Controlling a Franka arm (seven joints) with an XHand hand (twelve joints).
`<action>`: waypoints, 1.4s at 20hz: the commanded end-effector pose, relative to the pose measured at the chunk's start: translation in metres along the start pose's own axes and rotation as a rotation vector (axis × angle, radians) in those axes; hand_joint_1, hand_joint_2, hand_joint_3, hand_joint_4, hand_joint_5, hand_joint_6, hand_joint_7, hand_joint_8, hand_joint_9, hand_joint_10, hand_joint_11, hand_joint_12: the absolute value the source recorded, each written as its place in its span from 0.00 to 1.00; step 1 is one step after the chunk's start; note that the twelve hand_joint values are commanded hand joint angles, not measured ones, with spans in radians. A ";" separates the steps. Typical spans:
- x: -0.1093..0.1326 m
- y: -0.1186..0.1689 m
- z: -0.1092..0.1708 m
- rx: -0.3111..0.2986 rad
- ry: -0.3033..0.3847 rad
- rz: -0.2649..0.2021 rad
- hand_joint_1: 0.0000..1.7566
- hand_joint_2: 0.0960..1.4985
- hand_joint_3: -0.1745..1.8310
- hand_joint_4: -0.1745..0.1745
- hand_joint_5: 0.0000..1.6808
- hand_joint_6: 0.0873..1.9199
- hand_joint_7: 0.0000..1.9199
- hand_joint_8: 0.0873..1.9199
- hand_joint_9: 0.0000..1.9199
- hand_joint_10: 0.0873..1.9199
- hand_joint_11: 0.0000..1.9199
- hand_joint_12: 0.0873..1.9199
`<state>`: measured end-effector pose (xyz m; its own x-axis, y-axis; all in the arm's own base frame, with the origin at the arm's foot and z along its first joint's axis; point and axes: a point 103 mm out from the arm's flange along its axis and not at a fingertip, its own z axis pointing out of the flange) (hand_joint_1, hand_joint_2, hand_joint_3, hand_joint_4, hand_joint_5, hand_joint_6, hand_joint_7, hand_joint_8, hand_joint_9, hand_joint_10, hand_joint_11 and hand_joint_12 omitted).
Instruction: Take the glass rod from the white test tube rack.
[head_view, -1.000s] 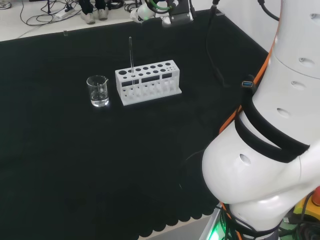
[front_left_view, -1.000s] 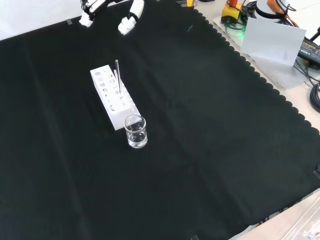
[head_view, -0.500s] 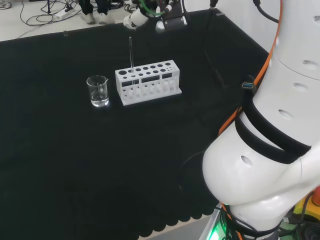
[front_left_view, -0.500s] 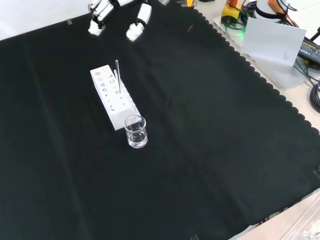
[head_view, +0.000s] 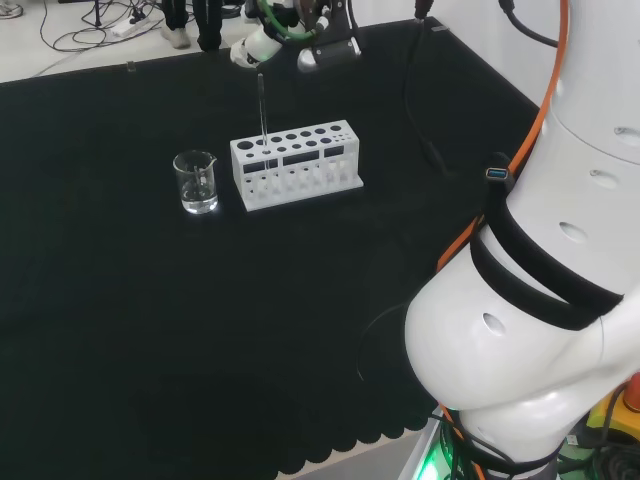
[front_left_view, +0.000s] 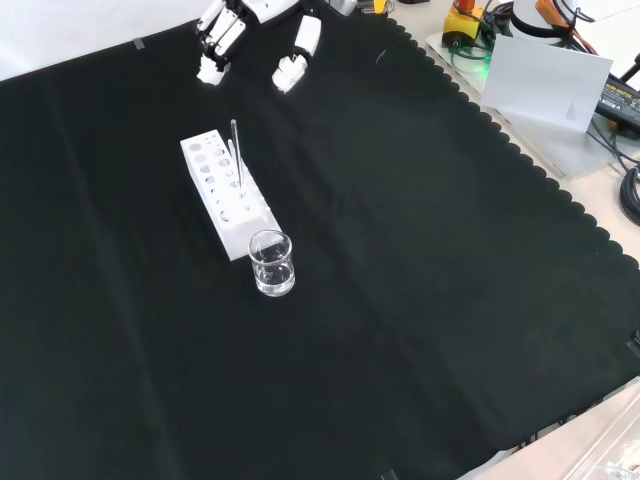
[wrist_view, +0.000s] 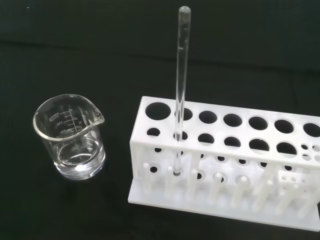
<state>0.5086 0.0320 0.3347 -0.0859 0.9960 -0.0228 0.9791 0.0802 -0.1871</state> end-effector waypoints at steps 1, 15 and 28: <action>-0.007 0.003 0.004 0.009 -0.001 -0.006 0.31 0.60 0.28 0.13 0.24 0.00 0.19 0.39 0.35 0.35 0.21 0.68; -0.008 0.025 0.021 0.026 0.010 -0.032 0.32 0.60 0.28 0.11 0.26 0.00 0.24 0.39 0.41 0.36 0.27 0.66; -0.005 0.037 0.041 0.007 0.000 -0.058 0.31 0.60 0.29 0.08 0.29 0.04 0.32 0.40 0.51 0.37 0.37 0.63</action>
<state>0.5373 0.0239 0.2940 -0.1235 0.9923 0.0024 0.9692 0.1211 -0.2144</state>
